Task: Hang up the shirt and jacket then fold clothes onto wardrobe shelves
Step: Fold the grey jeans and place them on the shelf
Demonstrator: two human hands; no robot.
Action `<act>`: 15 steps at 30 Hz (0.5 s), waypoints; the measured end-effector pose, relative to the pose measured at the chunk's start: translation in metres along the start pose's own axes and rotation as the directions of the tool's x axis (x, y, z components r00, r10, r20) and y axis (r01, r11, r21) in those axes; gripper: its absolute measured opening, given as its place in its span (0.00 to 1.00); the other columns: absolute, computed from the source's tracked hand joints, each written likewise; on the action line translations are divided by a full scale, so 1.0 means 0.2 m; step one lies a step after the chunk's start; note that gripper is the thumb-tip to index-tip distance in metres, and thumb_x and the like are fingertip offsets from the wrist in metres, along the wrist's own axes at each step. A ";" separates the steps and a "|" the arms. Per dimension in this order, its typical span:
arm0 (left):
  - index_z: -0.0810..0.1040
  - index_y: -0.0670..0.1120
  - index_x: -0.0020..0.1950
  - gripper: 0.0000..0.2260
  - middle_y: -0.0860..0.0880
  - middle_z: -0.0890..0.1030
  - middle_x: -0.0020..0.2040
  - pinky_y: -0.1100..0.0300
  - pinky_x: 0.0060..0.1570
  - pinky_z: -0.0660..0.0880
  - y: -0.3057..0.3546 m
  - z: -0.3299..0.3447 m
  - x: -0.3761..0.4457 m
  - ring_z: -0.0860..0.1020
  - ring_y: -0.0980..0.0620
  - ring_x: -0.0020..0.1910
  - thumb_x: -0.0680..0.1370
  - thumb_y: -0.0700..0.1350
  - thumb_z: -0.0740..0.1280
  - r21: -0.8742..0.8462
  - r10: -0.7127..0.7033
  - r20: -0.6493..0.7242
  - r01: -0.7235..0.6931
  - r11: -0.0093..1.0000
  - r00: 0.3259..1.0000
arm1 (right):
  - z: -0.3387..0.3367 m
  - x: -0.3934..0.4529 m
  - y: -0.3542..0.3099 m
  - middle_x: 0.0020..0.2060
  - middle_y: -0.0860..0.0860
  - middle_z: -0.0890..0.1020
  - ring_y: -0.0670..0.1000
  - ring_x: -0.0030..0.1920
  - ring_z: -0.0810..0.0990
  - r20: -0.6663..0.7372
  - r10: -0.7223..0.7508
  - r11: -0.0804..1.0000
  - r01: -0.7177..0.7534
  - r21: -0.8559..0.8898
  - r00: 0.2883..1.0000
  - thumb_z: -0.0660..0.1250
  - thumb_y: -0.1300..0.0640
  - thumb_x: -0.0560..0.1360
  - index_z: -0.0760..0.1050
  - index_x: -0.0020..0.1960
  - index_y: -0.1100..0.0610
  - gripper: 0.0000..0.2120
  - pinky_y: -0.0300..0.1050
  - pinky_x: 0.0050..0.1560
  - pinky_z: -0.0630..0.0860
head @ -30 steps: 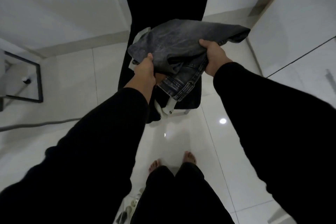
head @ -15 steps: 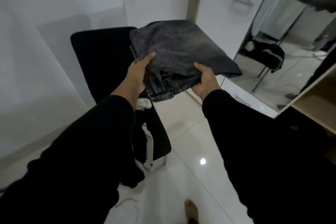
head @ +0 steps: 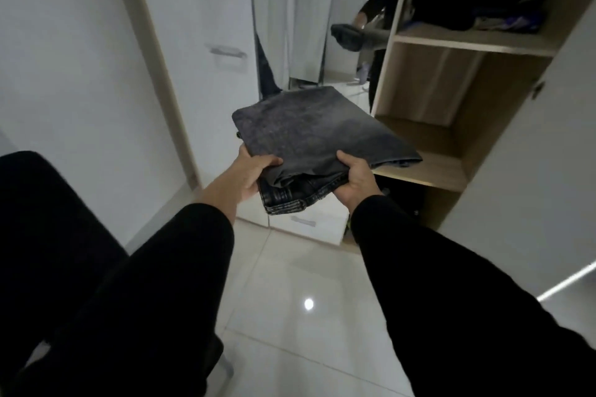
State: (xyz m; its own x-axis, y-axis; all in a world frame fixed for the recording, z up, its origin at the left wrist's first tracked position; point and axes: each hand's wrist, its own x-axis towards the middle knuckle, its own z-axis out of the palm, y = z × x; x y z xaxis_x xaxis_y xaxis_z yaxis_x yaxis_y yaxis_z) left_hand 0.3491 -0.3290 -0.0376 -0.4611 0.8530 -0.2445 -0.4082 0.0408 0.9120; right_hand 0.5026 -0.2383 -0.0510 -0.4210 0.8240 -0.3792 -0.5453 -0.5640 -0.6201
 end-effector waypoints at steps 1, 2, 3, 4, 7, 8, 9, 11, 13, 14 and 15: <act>0.61 0.48 0.68 0.30 0.45 0.76 0.58 0.52 0.49 0.78 -0.03 0.08 0.06 0.78 0.45 0.55 0.72 0.29 0.67 0.008 -0.009 0.018 0.009 1.000 1.000 | -0.05 0.04 -0.06 0.63 0.62 0.76 0.62 0.53 0.78 -0.021 -0.016 1.000 0.017 0.016 1.000 0.61 0.66 0.77 0.69 0.68 0.65 0.19 0.58 0.57 0.73; 0.61 0.47 0.69 0.30 0.45 0.76 0.59 0.53 0.50 0.78 -0.05 0.15 0.12 0.78 0.45 0.56 0.72 0.29 0.67 0.023 -0.020 0.034 0.019 1.000 0.999 | -0.10 0.08 -0.12 0.63 0.62 0.76 0.62 0.54 0.78 -0.037 -0.030 0.999 0.032 0.041 0.999 0.61 0.66 0.77 0.69 0.68 0.65 0.19 0.59 0.58 0.73; 0.62 0.47 0.70 0.29 0.44 0.76 0.61 0.53 0.51 0.77 -0.08 0.22 0.18 0.78 0.45 0.57 0.73 0.29 0.67 0.047 -0.030 0.041 0.028 0.998 0.999 | -0.14 0.12 -0.17 0.63 0.63 0.76 0.63 0.57 0.77 -0.062 -0.038 0.997 0.042 0.064 0.997 0.61 0.66 0.77 0.68 0.68 0.65 0.19 0.59 0.58 0.73; 0.62 0.46 0.70 0.29 0.44 0.76 0.62 0.53 0.51 0.77 -0.10 0.29 0.24 0.78 0.44 0.57 0.73 0.30 0.67 0.075 -0.036 0.039 0.033 0.997 0.999 | -0.18 0.16 -0.22 0.63 0.63 0.76 0.63 0.60 0.76 -0.085 -0.046 0.995 0.053 0.083 0.995 0.61 0.66 0.77 0.69 0.68 0.65 0.19 0.59 0.59 0.73; 0.69 0.42 0.63 0.19 0.43 0.77 0.57 0.54 0.47 0.77 -0.17 0.47 0.40 0.78 0.44 0.53 0.74 0.32 0.67 0.146 -0.058 -0.017 0.059 0.988 0.998 | -0.29 0.25 -0.34 0.61 0.61 0.77 0.63 0.62 0.75 -0.115 -0.058 0.993 0.069 0.096 0.992 0.61 0.64 0.78 0.72 0.62 0.65 0.13 0.58 0.60 0.72; 0.72 0.40 0.57 0.13 0.42 0.78 0.54 0.54 0.45 0.77 -0.19 0.52 0.45 0.79 0.45 0.49 0.74 0.33 0.67 0.174 -0.071 -0.033 0.076 0.982 0.997 | -0.31 0.27 -0.38 0.59 0.60 0.77 0.63 0.63 0.75 -0.119 -0.055 0.992 0.068 0.107 0.991 0.60 0.64 0.78 0.72 0.58 0.65 0.10 0.57 0.59 0.72; 0.74 0.40 0.51 0.07 0.42 0.79 0.51 0.55 0.44 0.76 -0.21 0.57 0.50 0.79 0.46 0.45 0.74 0.34 0.68 0.201 -0.091 -0.045 0.098 0.975 0.995 | -0.34 0.31 -0.41 0.58 0.60 0.77 0.63 0.62 0.75 -0.129 -0.054 0.990 0.069 0.120 0.990 0.60 0.64 0.78 0.72 0.58 0.65 0.10 0.57 0.57 0.72; 0.75 0.39 0.50 0.06 0.42 0.80 0.47 0.55 0.44 0.77 -0.27 0.66 0.59 0.79 0.47 0.42 0.74 0.35 0.68 0.245 -0.132 -0.038 0.138 0.960 0.990 | -0.41 0.37 -0.48 0.60 0.61 0.77 0.62 0.56 0.77 -0.165 -0.070 0.987 0.092 0.130 0.984 0.61 0.64 0.77 0.71 0.64 0.65 0.15 0.57 0.56 0.72; 0.75 0.39 0.54 0.09 0.41 0.81 0.51 0.52 0.49 0.77 -0.30 0.75 0.69 0.80 0.43 0.47 0.74 0.36 0.68 0.266 -0.167 -0.006 0.163 0.950 0.986 | -0.48 0.45 -0.55 0.63 0.62 0.76 0.61 0.52 0.78 -0.219 -0.076 0.989 0.102 0.111 0.973 0.63 0.63 0.77 0.69 0.68 0.64 0.20 0.58 0.59 0.73; 0.75 0.39 0.55 0.11 0.40 0.81 0.53 0.51 0.51 0.77 -0.31 0.79 0.74 0.80 0.42 0.49 0.74 0.35 0.68 0.270 -0.173 0.007 0.165 0.949 0.985 | -0.52 0.50 -0.59 0.62 0.62 0.76 0.61 0.52 0.78 -0.229 -0.075 0.988 0.103 0.112 0.971 0.64 0.63 0.76 0.69 0.68 0.64 0.20 0.58 0.60 0.73; 0.76 0.39 0.57 0.12 0.40 0.81 0.54 0.51 0.51 0.78 -0.32 0.84 0.80 0.81 0.42 0.50 0.73 0.35 0.69 0.274 -0.173 0.016 0.162 0.948 0.985 | -0.55 0.54 -0.62 0.61 0.61 0.77 0.61 0.53 0.78 -0.233 -0.077 0.987 0.107 0.120 0.969 0.64 0.62 0.76 0.69 0.68 0.63 0.20 0.58 0.61 0.72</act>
State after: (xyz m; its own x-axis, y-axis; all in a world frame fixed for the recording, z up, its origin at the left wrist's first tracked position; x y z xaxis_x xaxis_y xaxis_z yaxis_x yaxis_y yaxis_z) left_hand 0.4343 -0.1073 -0.0805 -0.3714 0.8412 -0.3930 -0.2454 0.3193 0.9153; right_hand 0.6048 -0.0739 -0.0900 -0.1975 0.8550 -0.4797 -0.6704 -0.4748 -0.5702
